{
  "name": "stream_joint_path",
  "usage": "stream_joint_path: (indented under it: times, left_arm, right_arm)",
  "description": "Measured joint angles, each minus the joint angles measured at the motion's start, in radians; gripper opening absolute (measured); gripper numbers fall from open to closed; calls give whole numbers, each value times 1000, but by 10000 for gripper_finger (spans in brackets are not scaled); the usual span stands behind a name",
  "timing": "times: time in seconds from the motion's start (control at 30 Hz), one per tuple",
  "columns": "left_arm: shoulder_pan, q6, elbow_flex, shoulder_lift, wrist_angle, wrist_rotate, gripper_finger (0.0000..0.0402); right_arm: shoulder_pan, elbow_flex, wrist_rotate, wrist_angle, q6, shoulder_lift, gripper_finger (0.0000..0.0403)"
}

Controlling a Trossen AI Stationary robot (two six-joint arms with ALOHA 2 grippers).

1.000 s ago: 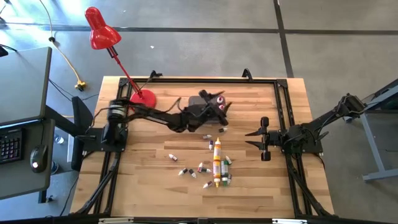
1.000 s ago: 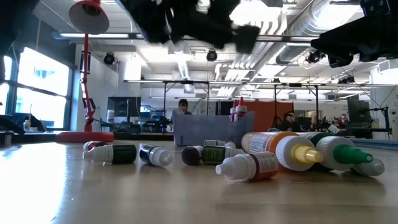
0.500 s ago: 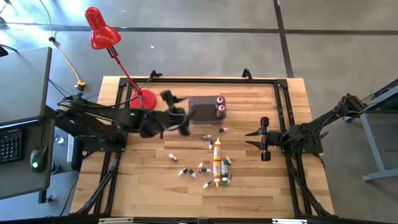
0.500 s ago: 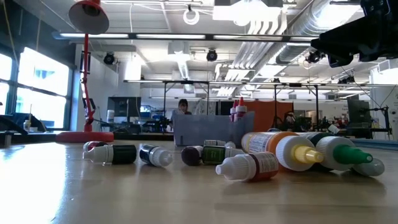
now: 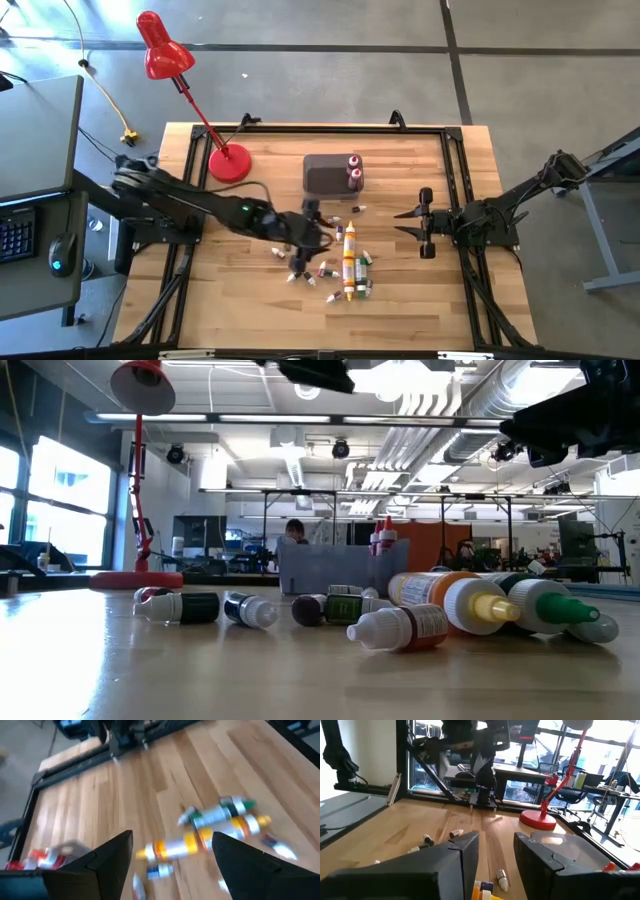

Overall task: Pick & Place food coloring
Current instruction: Put the large green food coloring bottle into the black bin

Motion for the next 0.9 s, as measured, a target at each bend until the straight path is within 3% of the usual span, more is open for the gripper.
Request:
stream_joint_path:
  times: [0.17, 0.33, 0.53, 0.7, 0.9]
  left_arm:
    - [19, 83, 31, 135, 55, 225, 269]
    - [3, 171, 136, 241, -71, 279, 269]
    - [-36, 228, 310, 372, -220, 439, 269]
    - [-70, 294, 398, 466, -229, 439, 269]
    - [-82, 368, 423, 526, -302, 319, 269]
  right_arm:
    - [0, 0, 2, 8, 0, 2, 117]
    - [0, 0, 2, -1, 0, 3, 117]
    - [0, 0, 3, -10, 0, 2, 117]
    - [0, 0, 2, -15, 1, 0, 117]
    - [0, 0, -40, 25, 16, 8, 117]
